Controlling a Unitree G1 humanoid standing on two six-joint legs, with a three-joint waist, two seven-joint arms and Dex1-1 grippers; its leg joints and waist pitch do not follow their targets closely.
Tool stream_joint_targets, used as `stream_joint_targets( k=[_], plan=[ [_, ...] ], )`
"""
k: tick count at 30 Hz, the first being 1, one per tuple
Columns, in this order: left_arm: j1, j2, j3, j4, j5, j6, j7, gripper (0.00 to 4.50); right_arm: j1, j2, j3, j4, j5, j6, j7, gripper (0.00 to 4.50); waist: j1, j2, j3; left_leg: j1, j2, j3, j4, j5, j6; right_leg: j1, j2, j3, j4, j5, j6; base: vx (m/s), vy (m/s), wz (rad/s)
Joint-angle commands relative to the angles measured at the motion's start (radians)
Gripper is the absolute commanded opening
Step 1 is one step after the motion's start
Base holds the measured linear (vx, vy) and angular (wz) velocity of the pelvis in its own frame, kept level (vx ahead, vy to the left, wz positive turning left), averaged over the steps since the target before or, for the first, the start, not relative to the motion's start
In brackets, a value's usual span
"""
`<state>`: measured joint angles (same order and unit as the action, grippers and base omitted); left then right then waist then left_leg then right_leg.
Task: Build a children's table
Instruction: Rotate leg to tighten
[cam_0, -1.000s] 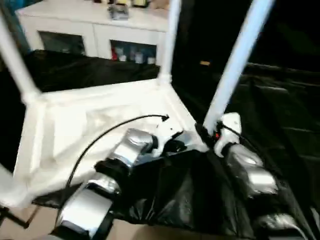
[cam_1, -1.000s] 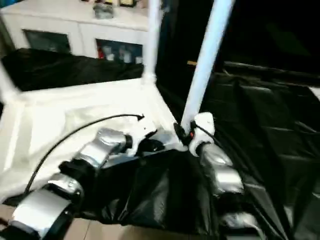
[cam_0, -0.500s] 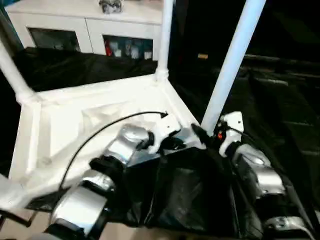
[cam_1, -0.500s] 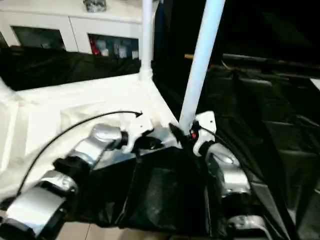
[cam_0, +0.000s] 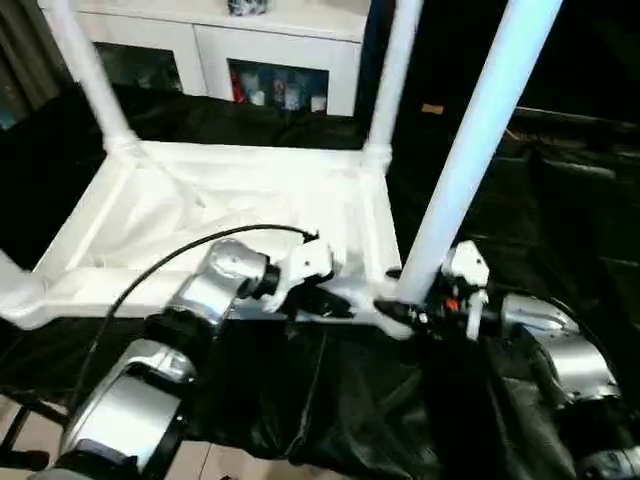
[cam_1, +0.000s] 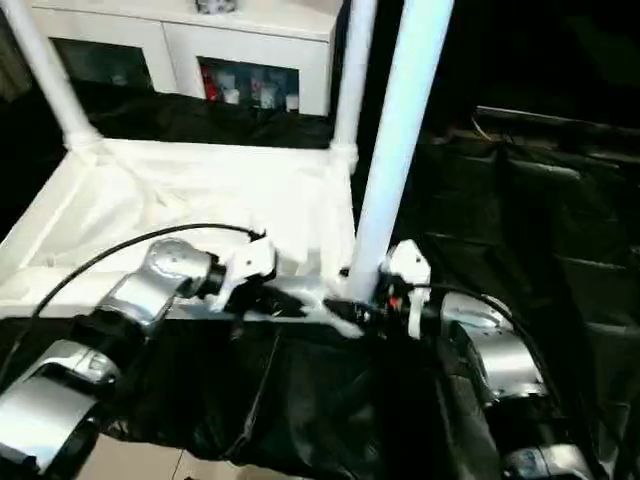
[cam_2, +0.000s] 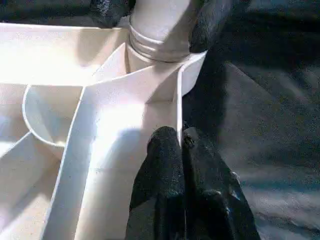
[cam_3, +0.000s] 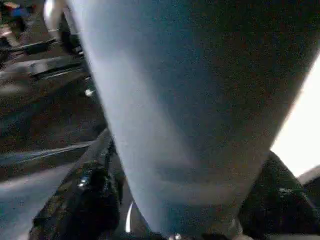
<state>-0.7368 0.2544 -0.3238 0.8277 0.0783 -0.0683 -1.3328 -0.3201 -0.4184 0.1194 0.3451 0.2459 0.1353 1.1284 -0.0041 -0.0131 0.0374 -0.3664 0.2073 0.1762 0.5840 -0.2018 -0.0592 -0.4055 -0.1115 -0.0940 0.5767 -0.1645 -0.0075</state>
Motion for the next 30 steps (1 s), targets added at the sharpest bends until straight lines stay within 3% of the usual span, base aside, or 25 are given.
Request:
stream_joint_targets(
  k=[1, 4, 13, 15, 20, 23, 26, 30],
  plan=[
    [0.009, 0.010, -0.013, -0.016, 0.008, 0.001, -0.008, 0.00, 0.026, 0.002, 0.062, -0.025, 0.014, 0.042, 0.067, 2.58, 0.004, -0.005, -0.048, 0.008, 0.031, 0.004, -0.073, -0.244, 0.075, 0.053, -0.037, 0.045, -0.065, -0.270, -0.246, 0.000, 0.000, 0.00],
    [0.011, 0.019, -0.011, -0.019, 0.005, 0.003, -0.029, 0.00, 0.032, -0.010, 0.072, -0.041, 0.024, 0.073, 0.095, 2.37, 0.010, -0.006, -0.049, 0.013, 0.031, 0.003, -0.075, -0.258, 0.051, 0.050, -0.037, 0.049, -0.066, -0.277, -0.235, 0.000, 0.000, 0.00],
    [0.002, 0.004, 0.009, -0.001, -0.008, 0.039, 0.019, 0.00, 0.059, 0.011, 0.065, -0.048, 0.031, 0.119, 0.061, 2.09, 0.010, -0.006, -0.055, 0.005, 0.027, 0.004, -0.071, -0.203, 0.066, 0.055, -0.034, 0.047, -0.055, -0.187, -0.252, 0.000, 0.000, 0.00],
    [-0.006, -0.020, 0.021, 0.010, -0.004, 0.063, 0.084, 0.00, 0.056, 0.054, 0.036, -0.005, 0.003, 0.099, -0.049, 2.09, 0.010, -0.007, -0.051, 0.005, 0.027, 0.004, -0.073, -0.224, 0.059, 0.052, -0.036, 0.048, -0.062, -0.246, -0.238, 0.000, 0.000, 0.00],
    [-0.028, -0.116, 0.030, 0.041, 0.017, 0.125, 0.257, 0.00, 0.004, 0.198, -0.051, 0.136, -0.053, 0.040, -0.400, 2.03, -0.007, -0.007, -0.044, 0.009, 0.023, -0.008, -0.082, -0.340, -0.014, 0.041, -0.038, 0.040, -0.082, -0.469, -0.163, 0.000, 0.000, 0.00],
    [-0.045, -0.174, 0.030, 0.063, 0.027, 0.157, 0.347, 0.00, -0.040, 0.264, -0.073, 0.209, -0.072, 0.025, -0.545, 2.00, -0.023, -0.007, -0.042, 0.008, 0.020, -0.012, -0.082, -0.389, -0.019, 0.037, -0.036, 0.037, -0.091, -0.504, -0.140, 0.000, 0.000, 0.00],
    [-0.067, -0.234, 0.024, 0.089, 0.041, 0.178, 0.432, 0.00, -0.098, 0.325, -0.085, 0.294, -0.099, 0.013, -0.691, 1.98, -0.035, -0.006, -0.044, 0.015, 0.013, -0.013, -0.078, -0.430, -0.023, 0.029, -0.033, 0.034, -0.102, -0.540, -0.120, 0.000, 0.000, 0.00],
    [-0.090, -0.285, 0.012, 0.116, 0.062, 0.184, 0.502, 0.00, -0.170, 0.394, -0.077, 0.369, -0.134, 0.001, -0.806, 1.98, -0.044, -0.004, -0.044, 0.014, 0.011, -0.015, -0.078, -0.442, -0.014, 0.028, -0.032, 0.031, -0.105, -0.539, -0.118, 0.000, 0.000, 0.00]
  ],
)
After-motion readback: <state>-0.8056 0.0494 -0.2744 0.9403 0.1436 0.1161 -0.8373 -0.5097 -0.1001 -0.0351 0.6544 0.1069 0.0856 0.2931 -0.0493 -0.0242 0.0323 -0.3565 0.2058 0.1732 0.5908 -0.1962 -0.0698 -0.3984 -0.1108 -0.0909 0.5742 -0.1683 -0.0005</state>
